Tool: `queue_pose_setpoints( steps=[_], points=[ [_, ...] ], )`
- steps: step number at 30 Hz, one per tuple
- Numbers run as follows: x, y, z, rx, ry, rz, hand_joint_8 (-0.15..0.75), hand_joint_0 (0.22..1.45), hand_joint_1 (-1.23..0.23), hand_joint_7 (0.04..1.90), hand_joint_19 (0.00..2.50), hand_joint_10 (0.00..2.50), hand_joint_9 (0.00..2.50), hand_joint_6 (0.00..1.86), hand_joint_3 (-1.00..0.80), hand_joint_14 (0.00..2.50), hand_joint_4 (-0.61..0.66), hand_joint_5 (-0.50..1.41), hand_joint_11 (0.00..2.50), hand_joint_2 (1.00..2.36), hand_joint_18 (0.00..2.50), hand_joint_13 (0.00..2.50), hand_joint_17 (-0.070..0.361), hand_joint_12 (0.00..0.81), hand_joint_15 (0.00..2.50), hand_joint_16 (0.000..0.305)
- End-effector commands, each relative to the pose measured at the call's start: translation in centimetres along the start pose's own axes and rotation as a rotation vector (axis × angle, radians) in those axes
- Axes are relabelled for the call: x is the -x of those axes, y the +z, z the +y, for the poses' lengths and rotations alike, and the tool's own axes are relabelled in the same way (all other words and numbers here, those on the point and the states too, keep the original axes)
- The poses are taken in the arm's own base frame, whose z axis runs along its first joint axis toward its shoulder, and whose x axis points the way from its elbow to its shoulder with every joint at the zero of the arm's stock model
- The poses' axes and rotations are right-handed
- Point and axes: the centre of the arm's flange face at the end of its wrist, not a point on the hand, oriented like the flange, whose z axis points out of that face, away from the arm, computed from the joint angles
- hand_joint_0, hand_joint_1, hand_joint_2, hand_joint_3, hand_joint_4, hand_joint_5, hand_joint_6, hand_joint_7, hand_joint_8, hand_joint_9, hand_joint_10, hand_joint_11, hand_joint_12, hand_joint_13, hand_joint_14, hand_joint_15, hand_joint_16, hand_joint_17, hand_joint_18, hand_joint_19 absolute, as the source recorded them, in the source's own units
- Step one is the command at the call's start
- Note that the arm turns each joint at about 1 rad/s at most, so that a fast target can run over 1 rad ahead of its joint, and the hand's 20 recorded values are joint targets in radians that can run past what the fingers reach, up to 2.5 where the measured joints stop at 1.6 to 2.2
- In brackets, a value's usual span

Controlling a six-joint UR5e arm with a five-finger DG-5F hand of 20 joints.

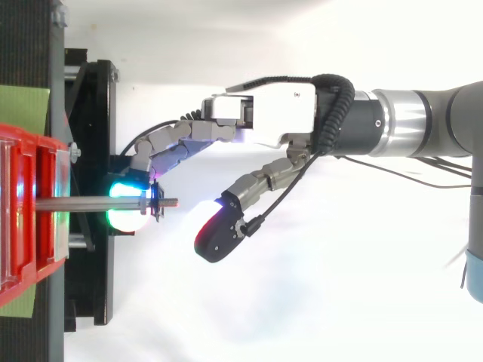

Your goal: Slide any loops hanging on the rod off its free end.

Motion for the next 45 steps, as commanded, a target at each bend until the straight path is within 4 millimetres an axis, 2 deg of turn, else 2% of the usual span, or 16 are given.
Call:
queue_pose_setpoints(
  steps=[1, 20, 24, 28, 38, 42, 45],
  points=[
    [0.1, 0.0, 0.1, 0.005, 0.002, -0.001, 0.255, 0.57, -0.6, 0.92, 0.15, 0.0, 0.58, 0.5, -0.5, 0.0, 0.27, -0.15, 0.0, 1.0, 0.48, 0.57, 0.077, 0.281, 0.0, 0.034],
    [-0.2, 0.5, 0.4, 0.033, -0.002, -0.001, 0.257, 0.58, -0.6, 0.96, 0.18, 0.0, 0.62, 0.5, -0.49, 0.0, 0.28, -0.13, 0.0, 1.0, 0.51, 0.6, 0.076, 0.277, 0.0, 0.034],
    [-0.3, 0.5, 0.4, 0.033, -0.002, 0.0, 0.253, 0.62, -0.6, 1.02, 0.18, 0.0, 0.62, 0.5, -0.39, 0.0, 0.26, -0.12, 0.0, 1.01, 0.51, 0.6, 0.075, 0.274, 0.0, 0.034],
    [-0.4, 0.6, 0.5, 0.04, -0.004, 0.001, 0.253, 0.63, -0.61, 1.07, 0.19, 0.0, 0.62, 0.5, -0.36, 0.0, 0.26, -0.12, 0.0, 1.01, 0.52, 0.6, 0.075, 0.273, 0.0, 0.033],
    [-0.3, 0.8, 0.7, 0.046, -0.007, 0.0, 0.254, 0.59, -0.59, 1.09, 0.19, 0.0, 0.62, 0.5, -0.45, 0.0, 0.26, -0.11, 0.0, 1.0, 0.52, 0.6, 0.076, 0.276, 0.0, 0.034],
    [-0.3, 1.0, 0.9, 0.052, -0.007, -0.001, 0.251, 0.64, -0.58, 1.27, 0.2, 0.0, 0.65, 0.5, -0.32, 0.0, 0.2, -0.09, 0.0, 1.02, 0.52, 0.6, 0.074, 0.276, 0.01, 0.033],
    [-0.3, 1.0, 0.9, 0.052, -0.012, -0.001, 0.248, 0.64, -0.58, 1.33, 0.22, 0.0, 0.65, 0.5, -0.3, 0.0, 0.2, -0.09, 0.0, 1.02, 0.52, 0.6, 0.075, 0.277, 0.01, 0.033]
  ],
)
